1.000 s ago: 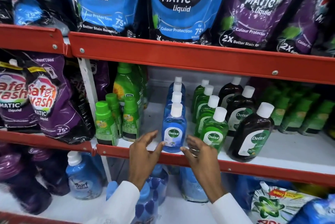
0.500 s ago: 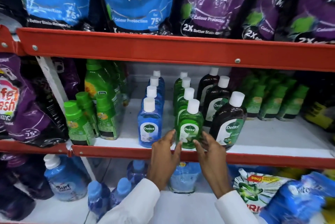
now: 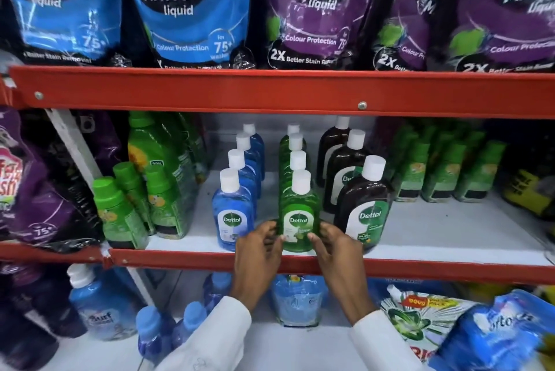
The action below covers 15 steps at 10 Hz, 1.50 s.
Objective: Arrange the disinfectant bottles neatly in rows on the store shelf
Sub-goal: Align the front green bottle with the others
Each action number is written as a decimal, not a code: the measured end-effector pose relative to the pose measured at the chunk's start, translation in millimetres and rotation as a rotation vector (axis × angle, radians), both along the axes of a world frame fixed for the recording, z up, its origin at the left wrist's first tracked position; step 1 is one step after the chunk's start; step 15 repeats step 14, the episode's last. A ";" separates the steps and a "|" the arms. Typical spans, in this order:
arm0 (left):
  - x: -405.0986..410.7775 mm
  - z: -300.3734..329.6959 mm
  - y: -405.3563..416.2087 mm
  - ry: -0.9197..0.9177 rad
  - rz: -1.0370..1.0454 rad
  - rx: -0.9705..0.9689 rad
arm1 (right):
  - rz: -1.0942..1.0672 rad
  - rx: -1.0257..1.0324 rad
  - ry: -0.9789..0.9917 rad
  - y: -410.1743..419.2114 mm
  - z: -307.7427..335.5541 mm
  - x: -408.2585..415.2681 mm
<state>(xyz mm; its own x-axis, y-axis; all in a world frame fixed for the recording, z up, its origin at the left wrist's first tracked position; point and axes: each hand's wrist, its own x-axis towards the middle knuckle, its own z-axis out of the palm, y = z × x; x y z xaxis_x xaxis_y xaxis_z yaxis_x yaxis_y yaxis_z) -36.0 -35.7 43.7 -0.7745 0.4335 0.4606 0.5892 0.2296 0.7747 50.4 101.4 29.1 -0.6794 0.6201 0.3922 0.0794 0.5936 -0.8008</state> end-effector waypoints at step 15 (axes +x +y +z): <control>70.3 -6.2 83.1 0.119 0.151 -0.045 | 0.085 -0.114 -0.012 106.5 21.2 77.7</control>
